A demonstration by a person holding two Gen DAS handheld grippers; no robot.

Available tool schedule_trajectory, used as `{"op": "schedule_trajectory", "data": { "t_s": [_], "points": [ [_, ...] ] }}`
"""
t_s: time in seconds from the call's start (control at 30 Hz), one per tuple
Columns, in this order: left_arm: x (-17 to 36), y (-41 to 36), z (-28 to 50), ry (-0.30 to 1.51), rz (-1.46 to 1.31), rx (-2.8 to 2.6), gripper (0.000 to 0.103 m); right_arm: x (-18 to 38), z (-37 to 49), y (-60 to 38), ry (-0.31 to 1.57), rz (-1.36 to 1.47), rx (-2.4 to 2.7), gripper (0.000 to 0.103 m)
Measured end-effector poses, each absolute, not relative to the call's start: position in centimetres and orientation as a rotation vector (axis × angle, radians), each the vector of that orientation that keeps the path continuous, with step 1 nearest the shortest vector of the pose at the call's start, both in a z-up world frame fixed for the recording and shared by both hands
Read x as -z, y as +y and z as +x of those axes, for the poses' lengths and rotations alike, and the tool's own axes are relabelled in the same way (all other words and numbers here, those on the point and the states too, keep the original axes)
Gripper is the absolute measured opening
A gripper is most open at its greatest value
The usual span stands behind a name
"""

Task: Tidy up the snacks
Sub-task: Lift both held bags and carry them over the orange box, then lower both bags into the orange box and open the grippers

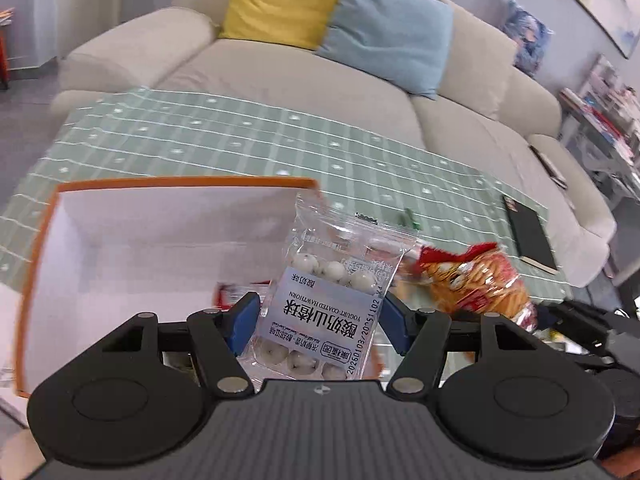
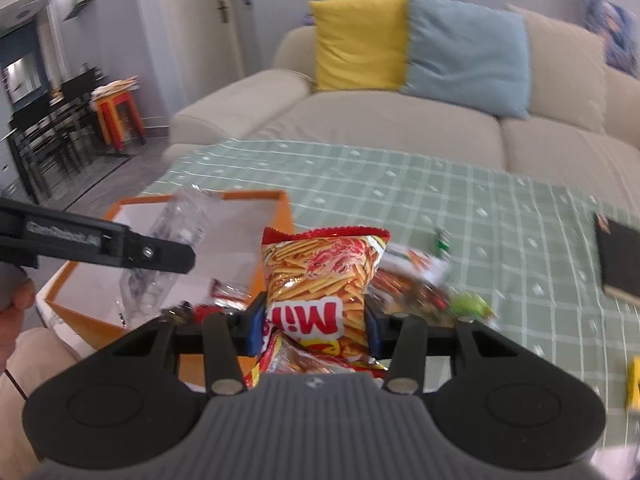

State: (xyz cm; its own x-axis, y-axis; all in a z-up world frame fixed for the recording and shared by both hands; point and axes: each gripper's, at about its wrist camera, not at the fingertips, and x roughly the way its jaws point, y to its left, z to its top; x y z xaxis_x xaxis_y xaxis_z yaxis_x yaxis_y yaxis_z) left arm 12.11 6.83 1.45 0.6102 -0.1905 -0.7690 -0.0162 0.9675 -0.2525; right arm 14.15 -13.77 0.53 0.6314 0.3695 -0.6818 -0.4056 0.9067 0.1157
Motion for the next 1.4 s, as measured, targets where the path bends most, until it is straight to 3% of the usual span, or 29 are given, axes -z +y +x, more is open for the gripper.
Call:
{"op": "schedule_trajectory", "data": {
  "t_s": [0.27,0.53,0.9,1.4],
  "points": [
    [-0.8,12.2,12.4,0.948,-0.248,-0.013,0.074,-1.5,16.2,-7.1,0.775,-0.113,-0.555,0.044],
    [3.1,15.3,14.1,1.057,-0.213,-0.113,0.074,1.8,18.8,-0.9,0.84,-0.241,-0.603,0.044],
    [7.6,15.5,16.4,1.169,-0.1,-0.139,0.074,6.7,21.0,3.9,0.871,-0.468,-0.604,0.044],
    [10.3,15.2,18.1,1.301,-0.031,-0.149,0.075,10.3,21.6,4.8,0.936,-0.566,-0.607,0.045]
  ]
}}
